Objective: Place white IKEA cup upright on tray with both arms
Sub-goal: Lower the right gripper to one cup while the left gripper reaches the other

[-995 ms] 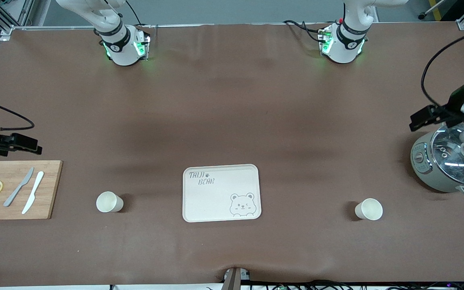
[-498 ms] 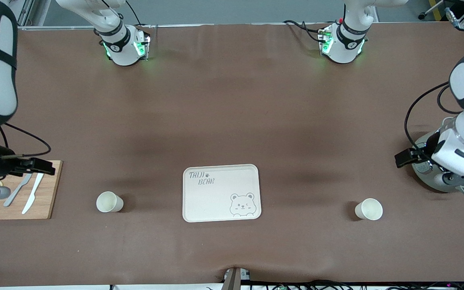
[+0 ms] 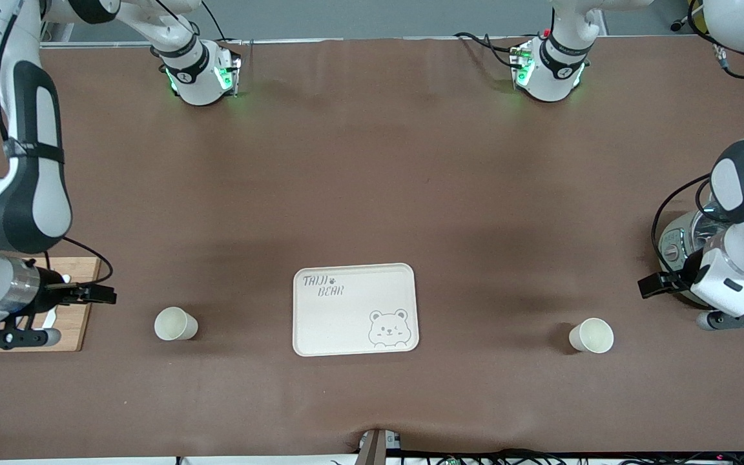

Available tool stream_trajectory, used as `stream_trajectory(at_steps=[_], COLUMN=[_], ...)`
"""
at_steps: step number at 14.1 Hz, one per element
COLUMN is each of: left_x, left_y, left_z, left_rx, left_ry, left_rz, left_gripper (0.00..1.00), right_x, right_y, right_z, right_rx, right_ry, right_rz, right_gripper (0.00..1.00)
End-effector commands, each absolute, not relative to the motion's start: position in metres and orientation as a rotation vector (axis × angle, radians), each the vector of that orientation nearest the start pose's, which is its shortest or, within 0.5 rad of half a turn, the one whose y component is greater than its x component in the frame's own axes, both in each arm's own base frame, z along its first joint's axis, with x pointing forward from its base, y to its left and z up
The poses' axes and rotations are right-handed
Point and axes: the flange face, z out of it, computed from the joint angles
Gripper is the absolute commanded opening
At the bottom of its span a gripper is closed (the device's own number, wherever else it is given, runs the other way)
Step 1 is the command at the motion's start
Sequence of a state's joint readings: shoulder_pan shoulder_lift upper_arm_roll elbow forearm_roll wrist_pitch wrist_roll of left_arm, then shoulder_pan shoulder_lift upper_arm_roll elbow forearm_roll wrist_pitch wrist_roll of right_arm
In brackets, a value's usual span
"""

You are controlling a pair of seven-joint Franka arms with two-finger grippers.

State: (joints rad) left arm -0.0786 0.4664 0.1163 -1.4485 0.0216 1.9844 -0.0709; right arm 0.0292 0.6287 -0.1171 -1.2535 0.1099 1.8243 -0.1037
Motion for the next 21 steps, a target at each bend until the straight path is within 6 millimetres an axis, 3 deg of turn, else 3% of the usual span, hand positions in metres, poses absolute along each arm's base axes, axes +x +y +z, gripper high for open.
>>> stream_trajectory(at_steps=[1, 9, 17, 21], left_x=[0.714, 0.744, 0.744, 0.742], left_y=[0.015, 0.014, 0.001, -0.004], left_z=[0.399, 0.292, 0.243, 0.233], left_rx=[-3.042, -3.039, -3.065, -3.072], left_ry=[-0.099, -0.082, -0.081, -0.083], left_rz=[-0.151, -0.304, -0.286, -0.268], left_gripper=[1.00, 1.00, 1.00, 0.96], right_x=[0.734, 0.747, 0.743, 0.741], right_y=[-0.039, -0.025, -0.007, -0.002], right_z=[0.374, 0.315, 0.265, 0.248], right_rx=[-3.080, -3.094, -3.089, -3.090], right_ry=[0.023, -0.001, -0.029, -0.040], right_rz=[0.037, 0.008, 0.008, 0.041], right_gripper=[1.00, 1.00, 1.00, 1.00])
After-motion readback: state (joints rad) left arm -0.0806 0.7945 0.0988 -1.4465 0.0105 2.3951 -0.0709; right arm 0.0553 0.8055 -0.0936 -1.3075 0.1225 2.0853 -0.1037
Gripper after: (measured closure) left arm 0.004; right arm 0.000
